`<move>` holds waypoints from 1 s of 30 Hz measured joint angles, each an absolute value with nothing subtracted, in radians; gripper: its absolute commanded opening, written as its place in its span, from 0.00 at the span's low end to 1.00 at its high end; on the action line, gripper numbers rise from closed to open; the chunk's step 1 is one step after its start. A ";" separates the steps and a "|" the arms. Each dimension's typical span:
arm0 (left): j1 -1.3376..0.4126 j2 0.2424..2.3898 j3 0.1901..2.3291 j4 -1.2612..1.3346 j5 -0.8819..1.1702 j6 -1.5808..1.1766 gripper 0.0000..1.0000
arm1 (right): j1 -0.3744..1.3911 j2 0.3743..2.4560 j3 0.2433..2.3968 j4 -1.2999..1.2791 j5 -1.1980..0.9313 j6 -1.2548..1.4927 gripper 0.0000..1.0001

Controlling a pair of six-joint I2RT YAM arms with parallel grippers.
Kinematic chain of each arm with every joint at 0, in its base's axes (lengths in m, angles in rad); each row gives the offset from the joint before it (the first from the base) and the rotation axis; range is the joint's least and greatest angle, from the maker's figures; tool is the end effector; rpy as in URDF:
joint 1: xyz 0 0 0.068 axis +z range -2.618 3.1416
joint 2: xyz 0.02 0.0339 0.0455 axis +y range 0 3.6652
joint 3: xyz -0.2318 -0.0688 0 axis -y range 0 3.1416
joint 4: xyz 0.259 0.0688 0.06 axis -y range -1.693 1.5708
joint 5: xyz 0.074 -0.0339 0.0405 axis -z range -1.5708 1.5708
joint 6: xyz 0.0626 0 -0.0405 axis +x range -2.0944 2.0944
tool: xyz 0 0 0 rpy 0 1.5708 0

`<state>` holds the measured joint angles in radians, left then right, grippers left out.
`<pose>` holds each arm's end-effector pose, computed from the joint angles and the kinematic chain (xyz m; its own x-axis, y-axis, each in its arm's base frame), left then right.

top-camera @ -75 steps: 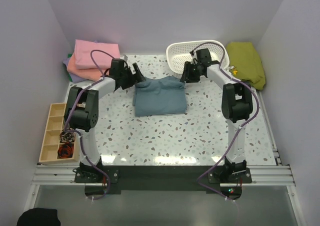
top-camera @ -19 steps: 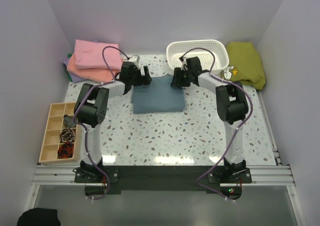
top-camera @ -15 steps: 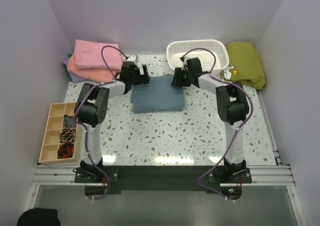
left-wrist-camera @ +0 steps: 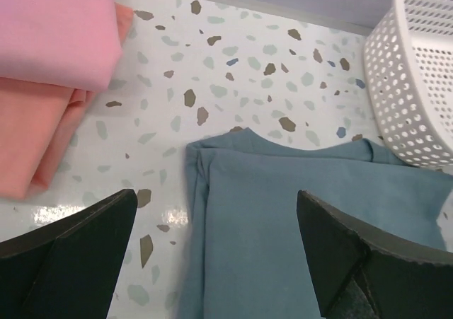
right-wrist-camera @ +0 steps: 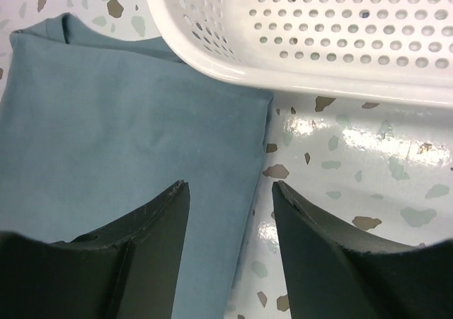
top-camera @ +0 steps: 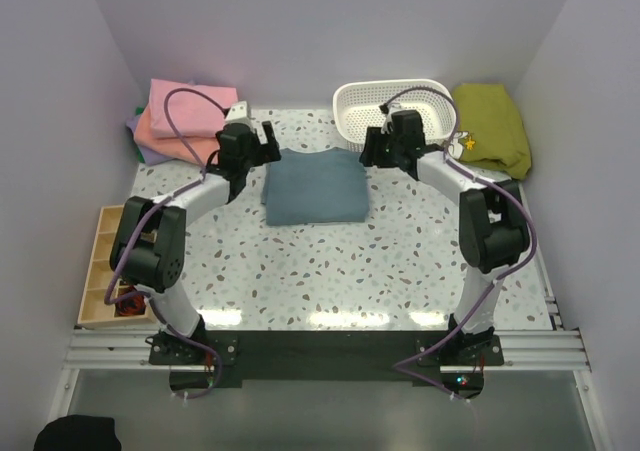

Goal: Fold and stack the t-shirts
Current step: Smooth out wrinkles on the folded tshirt, then put the neatly folded tshirt into the corner of the board with the left arm

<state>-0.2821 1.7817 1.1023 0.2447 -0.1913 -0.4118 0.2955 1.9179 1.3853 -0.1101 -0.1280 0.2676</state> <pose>0.4169 -0.1084 0.1671 -0.4138 -0.2892 -0.8632 -0.0632 0.9550 -0.2897 0.4391 0.1420 0.1701 -0.6552 0.0747 -0.7518 -0.2212 0.9325 0.2854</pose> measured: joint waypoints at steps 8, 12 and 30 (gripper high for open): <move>-0.283 1.724 0.966 0.239 -0.088 -0.453 1.00 | 0.265 1.920 1.327 -0.143 -0.212 0.288 0.55; -0.283 1.724 0.894 0.220 -0.066 -0.461 1.00 | 0.254 1.931 1.285 -0.142 -0.262 0.311 0.55; -0.282 1.869 0.846 0.508 0.240 -0.446 1.00 | 0.238 2.065 1.302 -0.050 -0.513 0.387 0.55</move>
<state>-0.2821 1.8687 0.8459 0.5083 0.2398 -0.4458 0.2382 2.0647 1.3018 -0.0502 -0.5133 0.3866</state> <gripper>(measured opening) 0.997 0.549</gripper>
